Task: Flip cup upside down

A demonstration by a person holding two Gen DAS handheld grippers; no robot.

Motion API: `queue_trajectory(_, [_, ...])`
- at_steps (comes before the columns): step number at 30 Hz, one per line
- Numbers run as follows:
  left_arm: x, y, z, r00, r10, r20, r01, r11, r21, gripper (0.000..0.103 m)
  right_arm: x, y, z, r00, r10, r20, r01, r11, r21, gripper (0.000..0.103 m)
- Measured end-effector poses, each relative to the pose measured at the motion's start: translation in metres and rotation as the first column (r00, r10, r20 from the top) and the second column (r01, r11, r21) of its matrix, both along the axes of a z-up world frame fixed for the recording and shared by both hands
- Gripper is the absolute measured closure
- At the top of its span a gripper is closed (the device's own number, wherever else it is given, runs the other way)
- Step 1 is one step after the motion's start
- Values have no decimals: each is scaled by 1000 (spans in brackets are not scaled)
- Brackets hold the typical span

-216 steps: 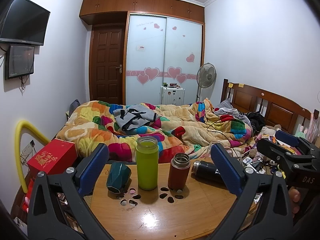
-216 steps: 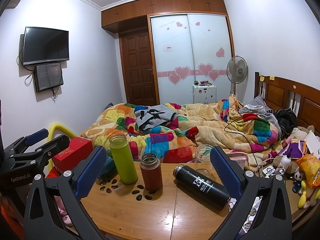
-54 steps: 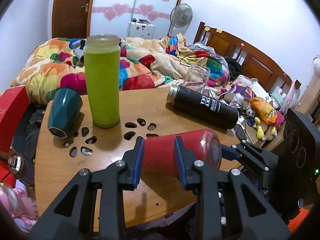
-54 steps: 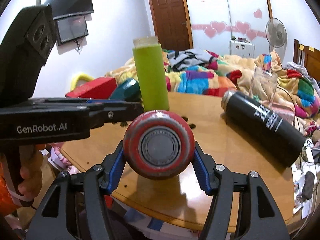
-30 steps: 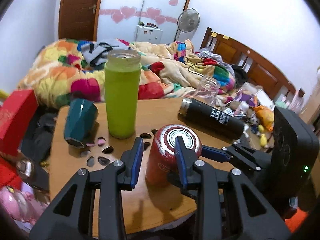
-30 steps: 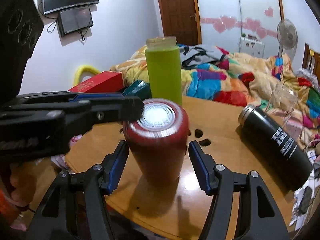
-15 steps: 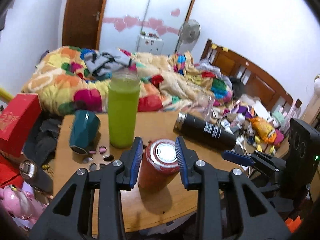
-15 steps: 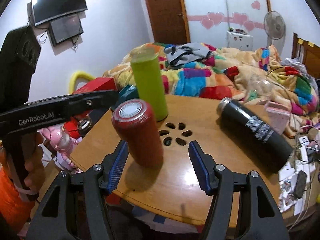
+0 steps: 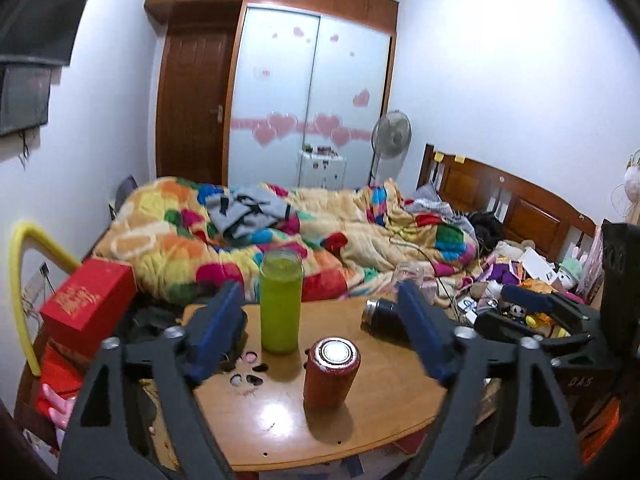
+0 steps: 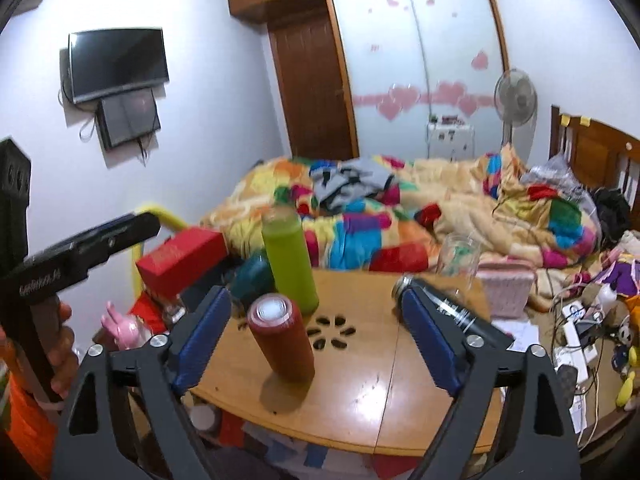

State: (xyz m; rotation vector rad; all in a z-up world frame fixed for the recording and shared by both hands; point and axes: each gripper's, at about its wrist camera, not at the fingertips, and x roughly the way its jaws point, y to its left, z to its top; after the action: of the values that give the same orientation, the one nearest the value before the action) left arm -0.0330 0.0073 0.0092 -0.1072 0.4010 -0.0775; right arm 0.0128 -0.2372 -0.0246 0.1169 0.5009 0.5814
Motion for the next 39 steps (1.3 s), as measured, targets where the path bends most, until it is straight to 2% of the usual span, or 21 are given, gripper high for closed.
queue_trajectory(2, [-8,-2,5,999,11,31,-11,1000,7,3,-6,-3,9,1000,-9,19,9,1000,9,11])
queue_trajectory(5, [-14,-5,9,999,7,52,-7,1000,13,0,-13,-6,18,999,-24,39,24,1000,20,8])
queue_trajectory(7, [-15,-7,10,998,11,56,-13,1000,21,0,-15,-7,21,998,-39,42,38,999,24,0])
queue_trajectory(17, [-16,-24,1,997,37,68,-43,995,85,0,-19,-8,22,993,-89,74,90,996,-5,0])
queue_trajectory(39, [-10,-24,1,995,58,77,-64,994,85,0,-15,-9,19,993,-89,81,89,996,-2,0])
